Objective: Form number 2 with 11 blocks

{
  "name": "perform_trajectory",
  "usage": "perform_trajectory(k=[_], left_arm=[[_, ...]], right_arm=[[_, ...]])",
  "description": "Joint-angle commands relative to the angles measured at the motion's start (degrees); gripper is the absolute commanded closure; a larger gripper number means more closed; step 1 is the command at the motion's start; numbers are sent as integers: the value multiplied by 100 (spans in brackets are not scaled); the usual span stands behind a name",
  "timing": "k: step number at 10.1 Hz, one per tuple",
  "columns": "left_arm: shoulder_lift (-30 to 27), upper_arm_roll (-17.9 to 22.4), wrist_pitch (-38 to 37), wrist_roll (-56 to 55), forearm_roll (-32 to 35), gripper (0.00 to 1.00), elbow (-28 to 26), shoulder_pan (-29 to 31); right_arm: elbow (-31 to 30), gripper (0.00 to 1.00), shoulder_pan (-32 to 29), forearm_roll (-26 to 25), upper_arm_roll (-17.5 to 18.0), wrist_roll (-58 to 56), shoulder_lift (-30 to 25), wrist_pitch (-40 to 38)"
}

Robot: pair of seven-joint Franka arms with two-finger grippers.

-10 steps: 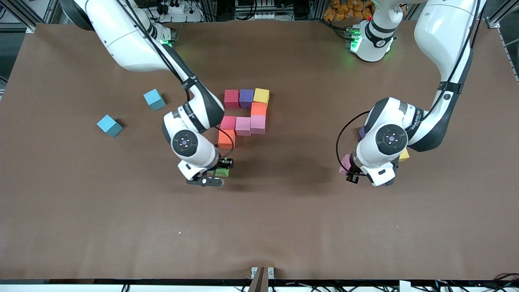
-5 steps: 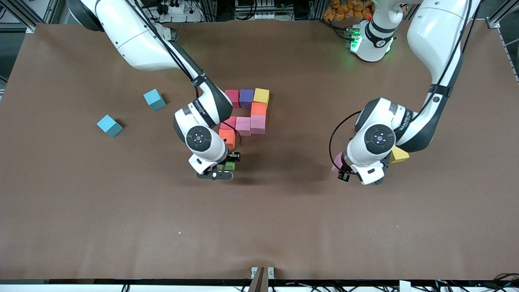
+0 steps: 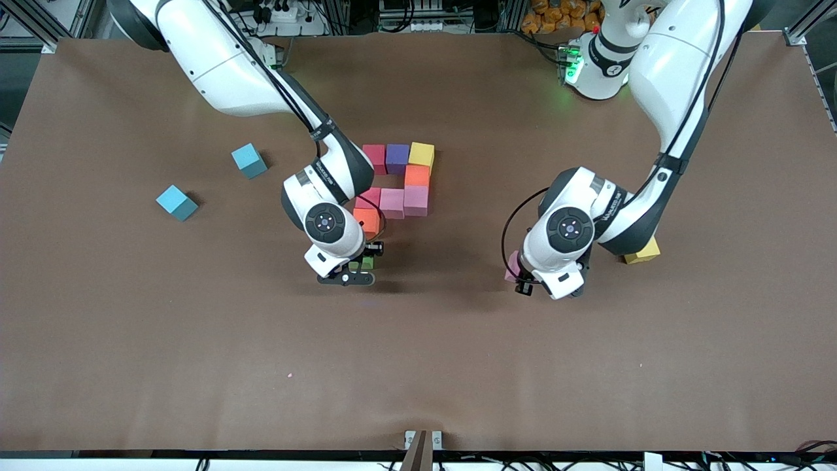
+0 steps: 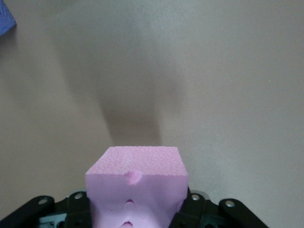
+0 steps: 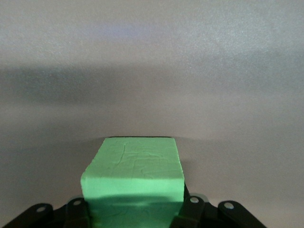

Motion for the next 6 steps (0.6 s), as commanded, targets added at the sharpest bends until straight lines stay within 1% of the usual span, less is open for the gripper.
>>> perform_trajectory(k=[1, 4, 5, 6], left_arm=[[162, 65, -16, -529, -89, 99, 334, -299], [409, 100, 79, -1233, -72, 99, 617, -694], [505, 170, 280, -1348, -54, 99, 626, -817], [541, 336, 456, -1418, -63, 99, 626, -1010]], right_arm=[[-263, 80, 4, -11, 17, 83, -330, 23], [-271, 80, -5, -11, 34, 92, -357, 5], [-272, 80, 3, -11, 34, 92, -348, 14], [-280, 79, 12, -11, 34, 92, -339, 14]])
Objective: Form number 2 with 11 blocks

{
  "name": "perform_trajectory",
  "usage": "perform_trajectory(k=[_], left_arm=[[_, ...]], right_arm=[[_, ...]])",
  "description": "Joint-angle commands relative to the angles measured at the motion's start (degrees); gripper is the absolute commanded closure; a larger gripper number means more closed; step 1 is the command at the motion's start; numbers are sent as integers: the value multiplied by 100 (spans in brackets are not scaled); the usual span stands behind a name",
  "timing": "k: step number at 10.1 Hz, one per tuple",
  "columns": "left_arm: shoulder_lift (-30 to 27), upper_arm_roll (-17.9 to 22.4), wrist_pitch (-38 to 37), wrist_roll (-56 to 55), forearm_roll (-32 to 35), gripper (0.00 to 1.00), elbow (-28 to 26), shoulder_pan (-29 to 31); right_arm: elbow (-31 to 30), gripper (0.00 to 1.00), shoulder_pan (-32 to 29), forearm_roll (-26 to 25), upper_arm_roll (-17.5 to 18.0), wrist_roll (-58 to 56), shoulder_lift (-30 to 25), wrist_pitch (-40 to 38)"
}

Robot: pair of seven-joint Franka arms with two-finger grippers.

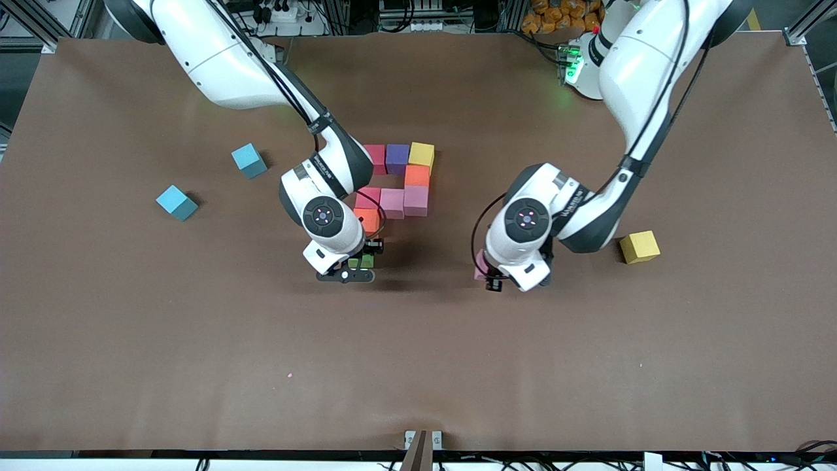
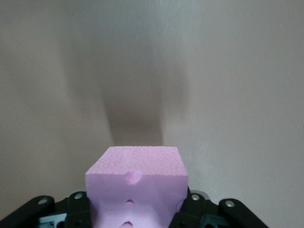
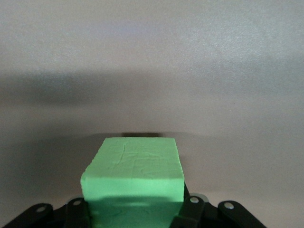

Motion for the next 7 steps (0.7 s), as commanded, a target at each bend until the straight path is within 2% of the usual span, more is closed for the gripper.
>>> perform_trajectory(k=[1, 3, 7], left_arm=[[200, 419, 295, -218, -72, 99, 196, -434], [270, 543, 603, -463, -72, 99, 231, -576], [464, 649, 613, -781, -72, 99, 459, -848]], right_arm=[[-254, 79, 11, -11, 12, 88, -159, 60], [-315, 79, 20, -11, 21, 88, -158, 69], [-334, 79, 11, -11, 109, 97, -159, 78]])
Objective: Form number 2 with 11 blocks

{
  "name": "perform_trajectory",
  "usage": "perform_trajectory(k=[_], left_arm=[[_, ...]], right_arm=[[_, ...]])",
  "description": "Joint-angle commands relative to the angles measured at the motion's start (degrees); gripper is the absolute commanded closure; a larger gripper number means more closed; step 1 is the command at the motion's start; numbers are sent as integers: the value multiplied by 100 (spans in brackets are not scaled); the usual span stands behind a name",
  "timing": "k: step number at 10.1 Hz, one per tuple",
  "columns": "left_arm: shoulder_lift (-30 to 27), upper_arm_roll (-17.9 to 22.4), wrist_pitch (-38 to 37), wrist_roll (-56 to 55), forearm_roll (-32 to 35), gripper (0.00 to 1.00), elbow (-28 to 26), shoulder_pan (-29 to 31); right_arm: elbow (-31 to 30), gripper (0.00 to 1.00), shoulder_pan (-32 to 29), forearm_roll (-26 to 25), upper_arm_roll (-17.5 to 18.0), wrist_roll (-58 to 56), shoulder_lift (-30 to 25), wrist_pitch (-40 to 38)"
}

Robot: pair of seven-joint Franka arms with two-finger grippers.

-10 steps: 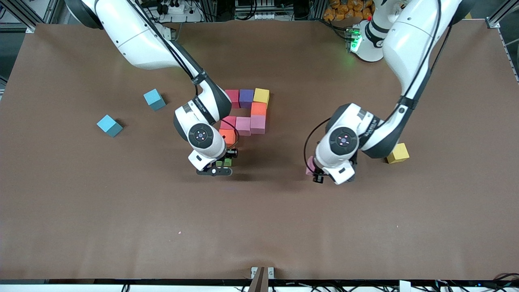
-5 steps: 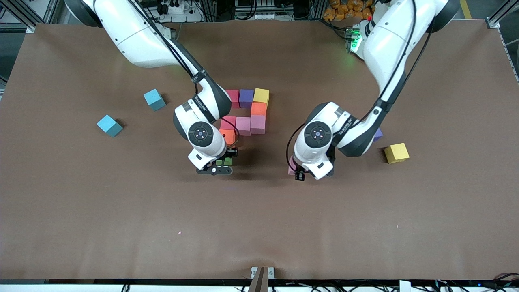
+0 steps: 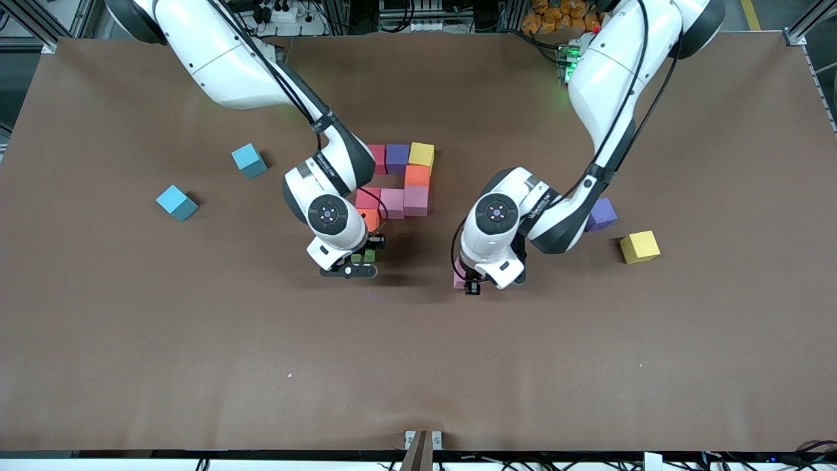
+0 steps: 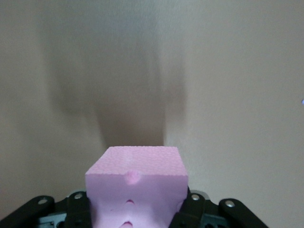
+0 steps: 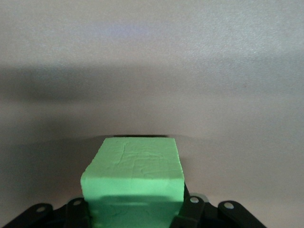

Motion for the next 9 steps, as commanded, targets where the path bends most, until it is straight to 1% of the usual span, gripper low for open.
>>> perform_trajectory(k=[1, 4, 7, 8, 9], left_arm=[[107, 168, 7, -101, -72, 99, 192, -171], [151, 177, 16, -101, -72, 99, 201, -276], [213, 177, 112, -293, -80, 99, 280, -286], [265, 177, 130, -355, -80, 99, 315, -320], [326, 194, 130, -399, -63, 99, 350, -486]], right_arm=[[-187, 79, 7, -11, 20, 97, -159, 54], [-196, 79, 7, -11, 20, 97, -150, 72], [-204, 76, 7, -11, 20, 97, -124, 151], [-213, 74, 7, -11, 20, 97, -124, 142], [-205, 67, 7, -11, 20, 97, -115, 151]])
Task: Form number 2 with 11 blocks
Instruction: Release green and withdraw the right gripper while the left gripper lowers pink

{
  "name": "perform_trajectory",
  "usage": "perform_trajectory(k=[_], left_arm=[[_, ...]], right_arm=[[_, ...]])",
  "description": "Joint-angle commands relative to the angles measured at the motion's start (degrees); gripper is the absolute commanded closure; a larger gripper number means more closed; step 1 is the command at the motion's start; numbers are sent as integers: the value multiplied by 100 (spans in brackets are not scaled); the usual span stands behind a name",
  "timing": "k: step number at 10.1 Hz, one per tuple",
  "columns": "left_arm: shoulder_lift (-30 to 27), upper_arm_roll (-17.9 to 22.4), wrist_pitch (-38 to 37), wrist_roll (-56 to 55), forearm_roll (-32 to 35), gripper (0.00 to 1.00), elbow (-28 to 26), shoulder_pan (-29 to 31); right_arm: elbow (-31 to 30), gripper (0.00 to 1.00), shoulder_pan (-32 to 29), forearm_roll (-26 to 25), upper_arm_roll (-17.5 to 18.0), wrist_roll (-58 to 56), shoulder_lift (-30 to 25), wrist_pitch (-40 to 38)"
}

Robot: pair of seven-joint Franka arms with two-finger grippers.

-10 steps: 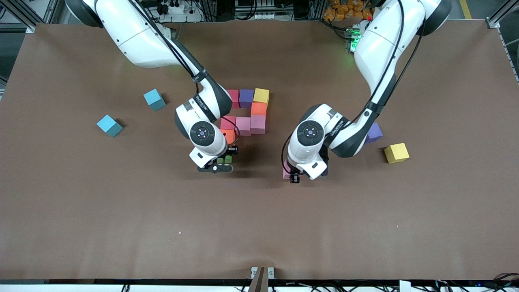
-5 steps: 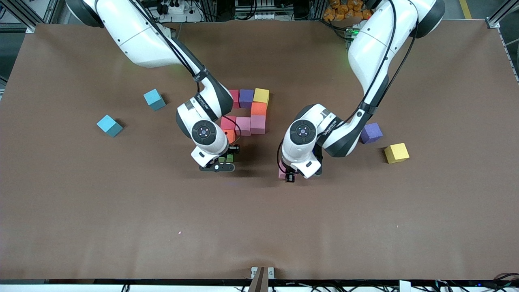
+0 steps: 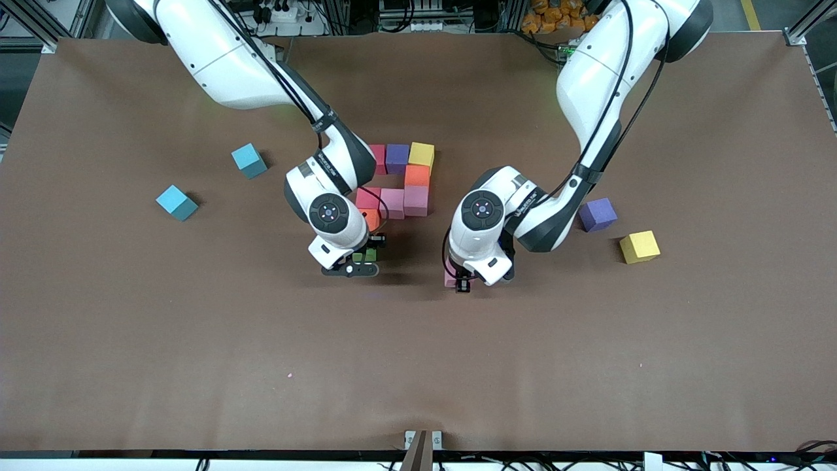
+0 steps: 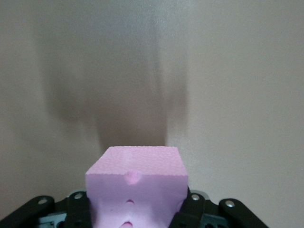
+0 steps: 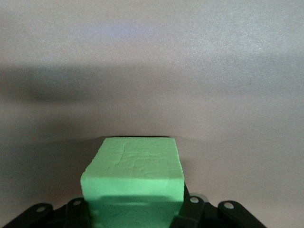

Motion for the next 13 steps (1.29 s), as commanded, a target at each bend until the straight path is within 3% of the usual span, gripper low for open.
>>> perform_trajectory(k=[1, 2, 4, 8, 13], left_arm=[[190, 268, 34, -271, -80, 99, 230, -378], [199, 331, 43, -359, -80, 99, 291, -492], [208, 358, 43, -386, -80, 99, 300, -537], [216, 358, 43, -421, -89, 99, 387, -581], [462, 349, 43, -483, -116, 99, 861, -888]], right_arm=[[-134, 53, 7, -11, 12, 96, -115, 67], [-134, 39, -2, -11, 12, 114, -115, 67], [-134, 25, -11, 6, 12, 114, -115, 67], [-134, 20, -37, 6, 21, 114, -193, 6], [-370, 9, -334, 6, 195, 26, -956, -187]])
